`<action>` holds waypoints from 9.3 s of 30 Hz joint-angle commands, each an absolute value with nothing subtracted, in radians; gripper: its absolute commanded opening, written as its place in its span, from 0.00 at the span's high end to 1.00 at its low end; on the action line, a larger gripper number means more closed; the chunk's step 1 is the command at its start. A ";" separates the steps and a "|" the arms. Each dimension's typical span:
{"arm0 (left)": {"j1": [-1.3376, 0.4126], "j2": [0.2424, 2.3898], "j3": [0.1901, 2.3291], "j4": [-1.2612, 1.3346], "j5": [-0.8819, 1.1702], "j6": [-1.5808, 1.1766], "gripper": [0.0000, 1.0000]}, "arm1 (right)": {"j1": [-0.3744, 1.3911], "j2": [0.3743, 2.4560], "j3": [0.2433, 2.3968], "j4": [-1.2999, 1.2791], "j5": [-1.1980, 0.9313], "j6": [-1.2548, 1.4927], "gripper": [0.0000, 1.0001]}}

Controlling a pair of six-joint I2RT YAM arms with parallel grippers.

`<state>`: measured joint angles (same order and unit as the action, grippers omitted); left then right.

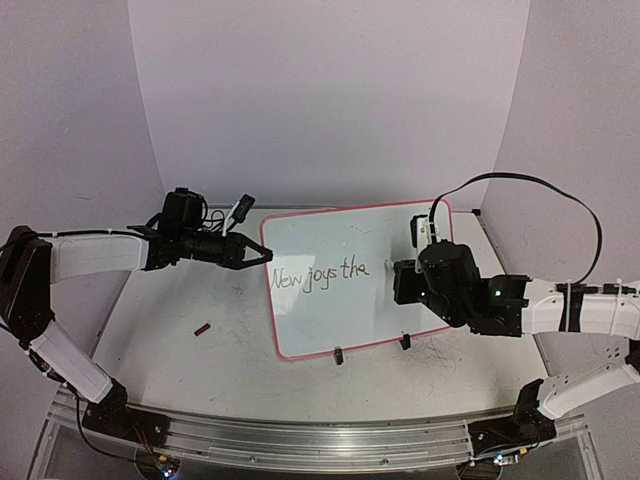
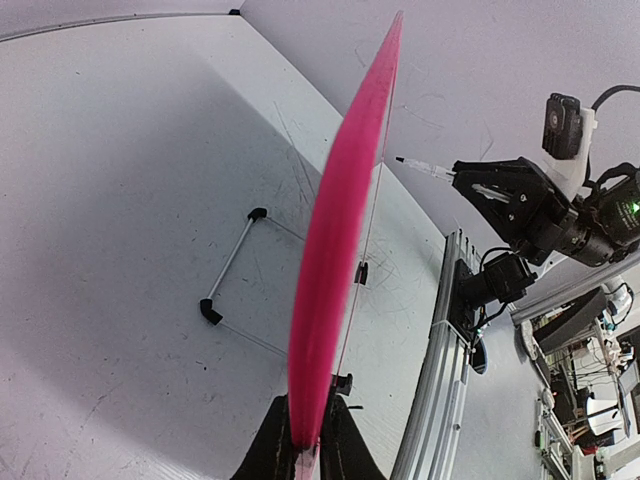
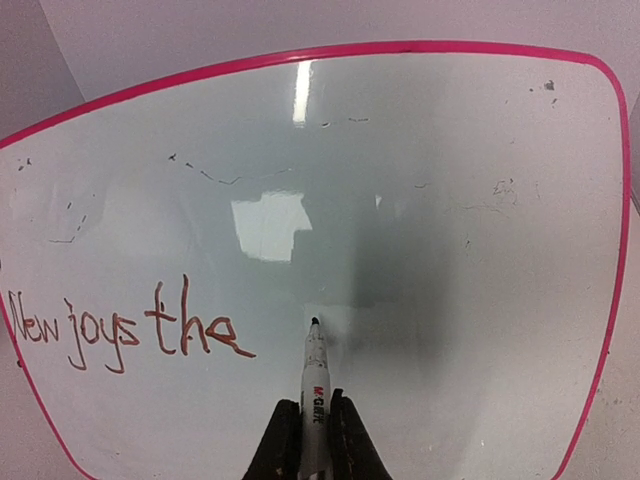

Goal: Write a sentence on the whiteboard

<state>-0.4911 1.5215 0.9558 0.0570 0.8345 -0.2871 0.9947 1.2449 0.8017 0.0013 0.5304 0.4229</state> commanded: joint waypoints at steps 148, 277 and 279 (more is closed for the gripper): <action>-0.533 1.522 0.991 0.008 0.834 -0.275 0.91 | 0.941 1.214 0.784 0.074 0.432 0.435 1.00; -0.535 1.526 0.993 0.006 0.836 -0.273 0.92 | 0.941 1.248 0.776 0.010 0.453 0.507 1.00; -0.536 1.525 0.993 0.006 0.835 -0.272 0.92 | 0.942 1.258 0.789 0.034 0.460 0.500 1.00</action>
